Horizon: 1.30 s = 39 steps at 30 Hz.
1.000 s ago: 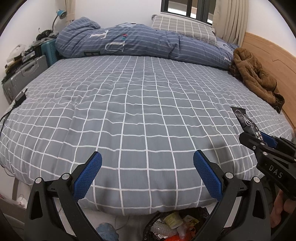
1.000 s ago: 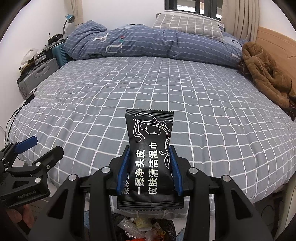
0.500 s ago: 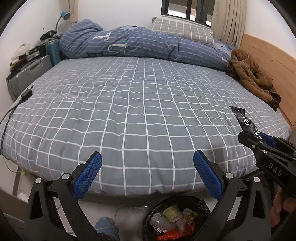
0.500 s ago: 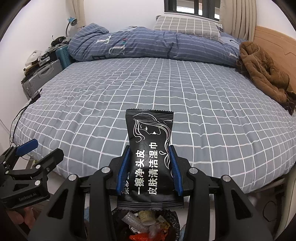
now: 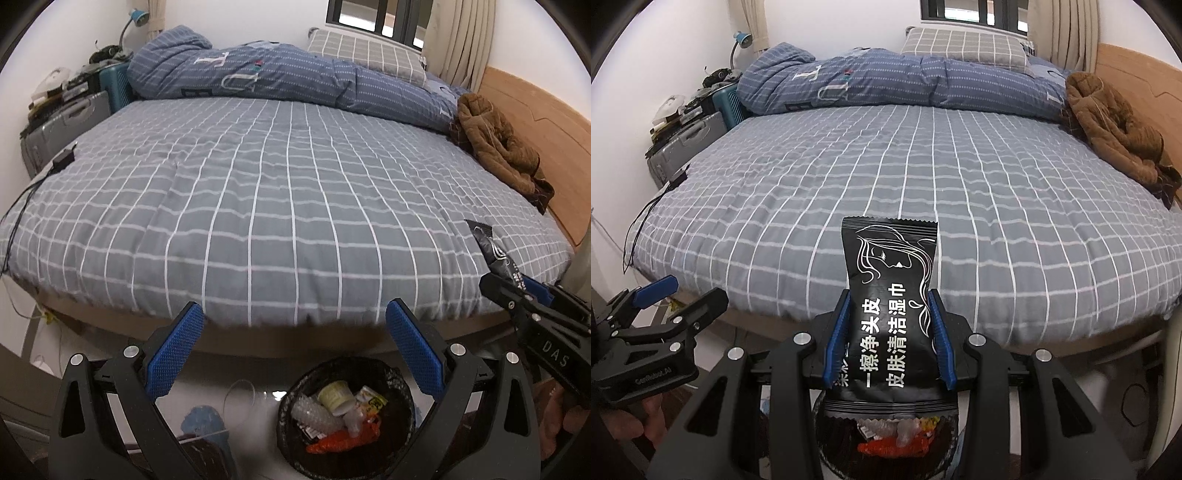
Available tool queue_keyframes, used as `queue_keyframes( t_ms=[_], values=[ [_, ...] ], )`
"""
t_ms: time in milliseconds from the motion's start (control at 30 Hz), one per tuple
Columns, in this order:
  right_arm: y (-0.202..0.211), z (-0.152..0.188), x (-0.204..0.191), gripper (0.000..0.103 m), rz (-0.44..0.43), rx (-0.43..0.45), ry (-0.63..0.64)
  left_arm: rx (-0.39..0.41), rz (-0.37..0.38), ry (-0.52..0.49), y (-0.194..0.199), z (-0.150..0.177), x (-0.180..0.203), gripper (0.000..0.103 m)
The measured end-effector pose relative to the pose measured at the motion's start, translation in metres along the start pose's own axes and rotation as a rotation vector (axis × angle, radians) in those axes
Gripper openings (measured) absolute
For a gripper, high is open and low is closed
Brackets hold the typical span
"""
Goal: Collect trash
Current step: 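Lift the wet-wipe packet with the right tool and carry it over the bin, then open the right tool over the bin, dropping the wet-wipe packet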
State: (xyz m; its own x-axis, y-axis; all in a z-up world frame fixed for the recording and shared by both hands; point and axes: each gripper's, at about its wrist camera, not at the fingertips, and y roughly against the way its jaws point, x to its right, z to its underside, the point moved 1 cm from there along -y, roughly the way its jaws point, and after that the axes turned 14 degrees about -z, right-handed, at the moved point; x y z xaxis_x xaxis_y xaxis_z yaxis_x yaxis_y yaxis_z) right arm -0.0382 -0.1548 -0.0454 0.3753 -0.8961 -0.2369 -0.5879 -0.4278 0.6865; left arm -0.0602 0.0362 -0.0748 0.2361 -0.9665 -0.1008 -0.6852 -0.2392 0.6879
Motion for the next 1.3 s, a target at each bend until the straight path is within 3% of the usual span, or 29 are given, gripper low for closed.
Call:
queue_keyframes(
  t_ms=[467, 900, 1067, 1300],
  values=[
    [0.000, 0.069, -0.013, 0.039, -0.003, -0.111, -0.015, -0.077, -0.001, 0.018, 0.015, 0.058, -0.008, 0.097],
    [-0.063, 0.115, 0.003, 0.040, -0.005, -0.286, -0.029, -0.185, -0.056, -0.061, -0.047, 0.099, -0.007, 0.097],
    [-0.069, 0.116, -0.001, 0.051, -0.002, -0.291, -0.017, -0.181, -0.051, -0.067, -0.049, 0.100, -0.007, 0.097],
    [-0.049, 0.100, 0.001, 0.074, 0.026, -0.211, -0.023, -0.152, -0.038, -0.064, -0.036, 0.090, -0.004, 0.097]
  ],
)
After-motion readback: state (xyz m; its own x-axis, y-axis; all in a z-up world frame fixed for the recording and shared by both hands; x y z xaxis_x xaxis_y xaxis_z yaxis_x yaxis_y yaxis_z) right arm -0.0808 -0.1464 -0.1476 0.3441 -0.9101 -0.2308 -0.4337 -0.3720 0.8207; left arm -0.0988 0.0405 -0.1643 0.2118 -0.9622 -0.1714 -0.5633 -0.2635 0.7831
